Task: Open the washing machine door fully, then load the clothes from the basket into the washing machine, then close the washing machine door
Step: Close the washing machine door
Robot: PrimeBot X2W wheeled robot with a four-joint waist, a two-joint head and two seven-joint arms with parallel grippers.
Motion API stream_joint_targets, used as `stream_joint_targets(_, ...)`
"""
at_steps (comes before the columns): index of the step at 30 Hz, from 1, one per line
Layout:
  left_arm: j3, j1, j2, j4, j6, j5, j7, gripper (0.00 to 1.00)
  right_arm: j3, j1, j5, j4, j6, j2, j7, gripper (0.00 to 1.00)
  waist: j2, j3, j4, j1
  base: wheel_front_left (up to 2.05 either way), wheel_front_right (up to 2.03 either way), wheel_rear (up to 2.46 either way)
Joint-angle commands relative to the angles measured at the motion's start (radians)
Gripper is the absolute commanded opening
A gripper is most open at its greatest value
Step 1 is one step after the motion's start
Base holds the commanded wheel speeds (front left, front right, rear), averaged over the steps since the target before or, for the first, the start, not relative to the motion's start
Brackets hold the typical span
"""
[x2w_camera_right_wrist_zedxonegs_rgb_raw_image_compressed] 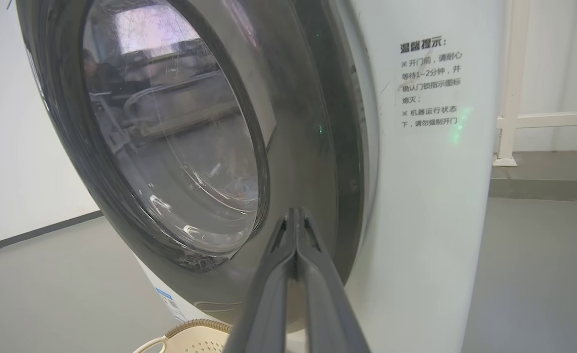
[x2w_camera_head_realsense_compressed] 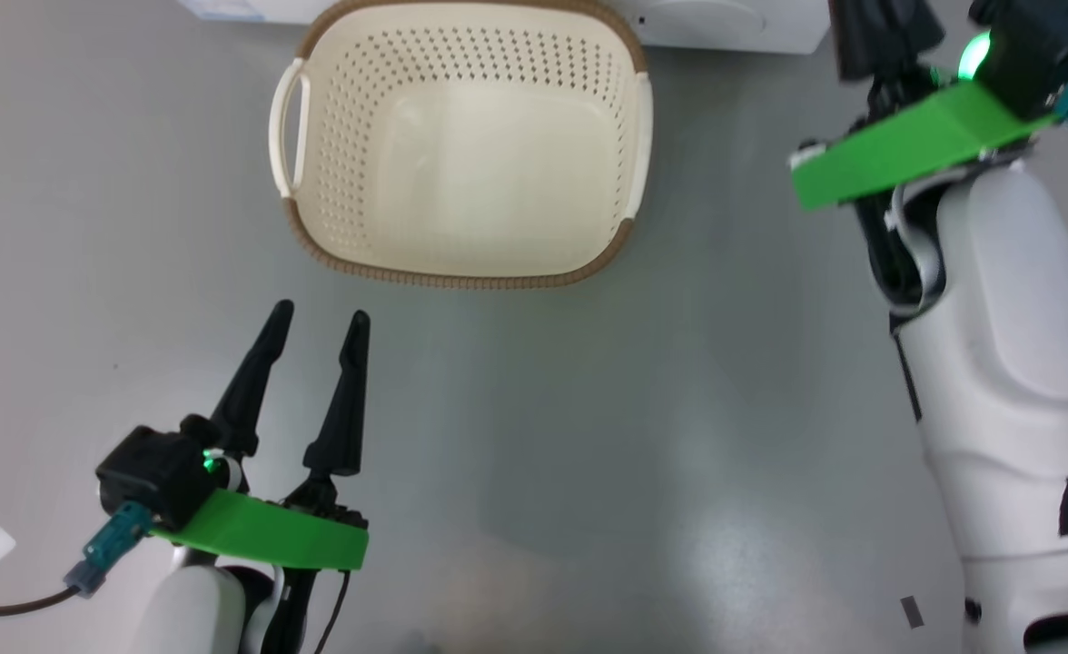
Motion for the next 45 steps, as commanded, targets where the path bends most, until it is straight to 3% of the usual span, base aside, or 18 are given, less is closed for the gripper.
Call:
stream_joint_targets(1, 0.042, 0.030, 0.028, -0.029, -0.002, 0.010, -0.006, 1.00, 0.016, 0.057, 0.017, -0.035, -0.006, 0.029, 0.004, 0.00, 0.0000, -0.046, -0.038, 0.0000, 0.00, 0.00, 0.00)
stream_joint_targets(15, 0.076, 0.087, 0.053, -0.032, -0.002, 0.040, -0.006, 1.00, 0.050, 0.351, 0.021, -0.065, -0.006, 0.014, 0.004, 0.00, 0.0000, -0.212, -0.139, 0.0000, 0.00, 0.00, 0.00)
stream_joint_targets(16, 0.078, 0.092, 0.054, -0.031, -0.002, 0.042, -0.006, 1.00, 0.055, 0.369, 0.019, -0.064, -0.006, 0.012, 0.004, 0.15, 0.0000, -0.225, -0.144, 0.0000, 0.00, 0.00, 0.00)
stream_joint_targets(17, 0.082, 0.103, 0.056, -0.027, -0.002, 0.045, -0.006, 1.00, 0.066, 0.403, 0.013, -0.066, -0.006, 0.007, 0.004, 1.00, 0.0000, -0.250, -0.152, 0.0000, 0.00, 0.00, 0.00)
stream_joint_targets(32, 0.143, 0.195, 0.060, -0.001, -0.002, 0.087, -0.006, 1.00, 0.037, 0.668, 0.043, -0.145, -0.006, 0.014, 0.004, 1.00, 0.0000, -0.428, -0.225, 0.0000, 0.00, 0.00, 0.00)
stream_joint_targets(45, 0.219, 0.297, 0.043, -0.004, -0.002, 0.139, -0.006, 1.00, -0.011, 0.845, 0.001, -0.207, -0.006, 0.031, 0.004, 1.00, 0.0000, -0.533, -0.267, 0.0000, 0.00, 0.00, 0.00)
